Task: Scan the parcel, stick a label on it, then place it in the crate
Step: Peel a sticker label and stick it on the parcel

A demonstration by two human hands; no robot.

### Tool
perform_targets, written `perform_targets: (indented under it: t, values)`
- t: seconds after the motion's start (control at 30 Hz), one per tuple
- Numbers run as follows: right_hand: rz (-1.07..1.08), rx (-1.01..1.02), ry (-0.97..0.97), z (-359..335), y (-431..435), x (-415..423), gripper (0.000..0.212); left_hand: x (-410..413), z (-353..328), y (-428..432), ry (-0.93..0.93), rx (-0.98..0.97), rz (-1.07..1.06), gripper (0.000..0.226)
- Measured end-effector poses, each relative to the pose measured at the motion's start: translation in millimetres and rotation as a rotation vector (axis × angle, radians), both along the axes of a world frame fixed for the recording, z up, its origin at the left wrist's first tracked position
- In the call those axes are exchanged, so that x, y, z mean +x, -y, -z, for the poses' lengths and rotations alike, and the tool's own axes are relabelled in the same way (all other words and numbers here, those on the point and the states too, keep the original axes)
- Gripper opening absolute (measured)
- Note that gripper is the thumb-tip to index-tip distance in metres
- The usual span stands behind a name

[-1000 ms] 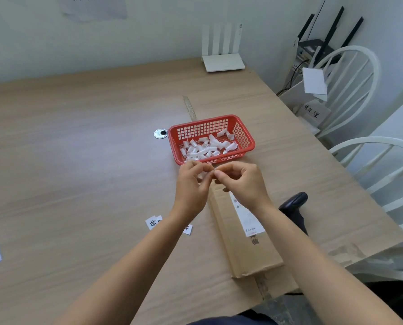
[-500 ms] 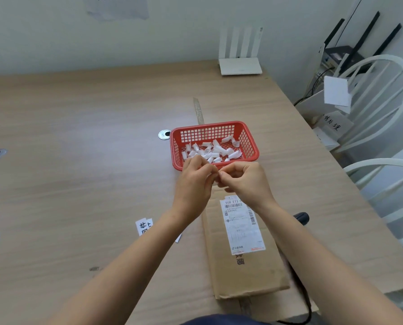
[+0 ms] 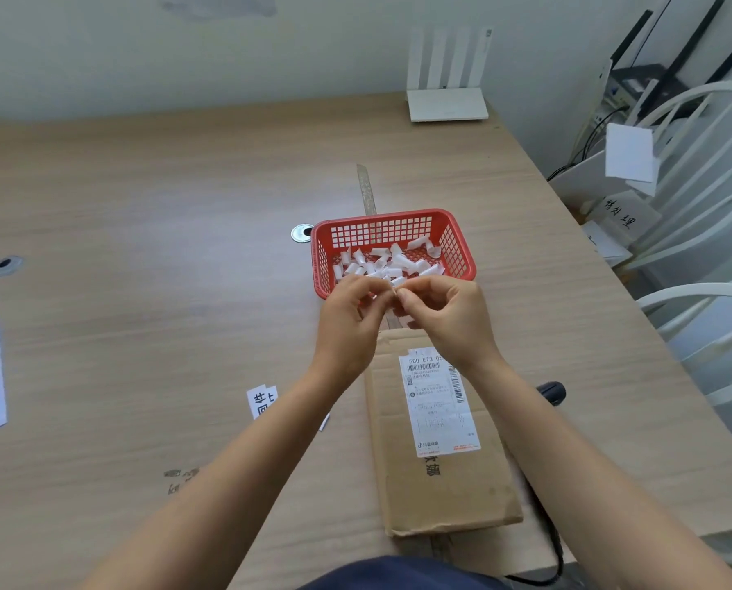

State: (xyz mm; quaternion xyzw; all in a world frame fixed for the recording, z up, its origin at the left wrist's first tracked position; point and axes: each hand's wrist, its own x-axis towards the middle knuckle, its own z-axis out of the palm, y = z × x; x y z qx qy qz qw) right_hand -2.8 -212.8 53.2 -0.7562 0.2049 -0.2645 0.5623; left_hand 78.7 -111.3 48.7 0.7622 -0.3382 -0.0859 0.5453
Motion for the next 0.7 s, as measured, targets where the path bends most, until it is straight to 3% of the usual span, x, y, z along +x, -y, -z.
perform_targets:
  t: [0.1,0.2,0.37,0.7]
  values:
    - [-0.035,-0.162,0.012,-5.5,2.4,-2.7,0.013,-1.9,-8.0,-3.2,-0.284,-0.125,0.024,0.021]
    - [-0.033,-0.346,0.079,-10.7,2.4,-3.7,0.015,-2.4,-11.4,-6.8,-0.418,-0.205,0.048,0.022]
    - [-0.023,-0.548,0.125,-14.5,0.0,-5.5,0.016,-1.2,-11.5,-10.6,-0.458,-0.237,0.052,0.022]
    - [-0.050,-0.623,0.123,-17.6,-3.2,-6.9,0.013,0.5,-10.6,-13.9,-0.437,-0.221,0.073,0.017]
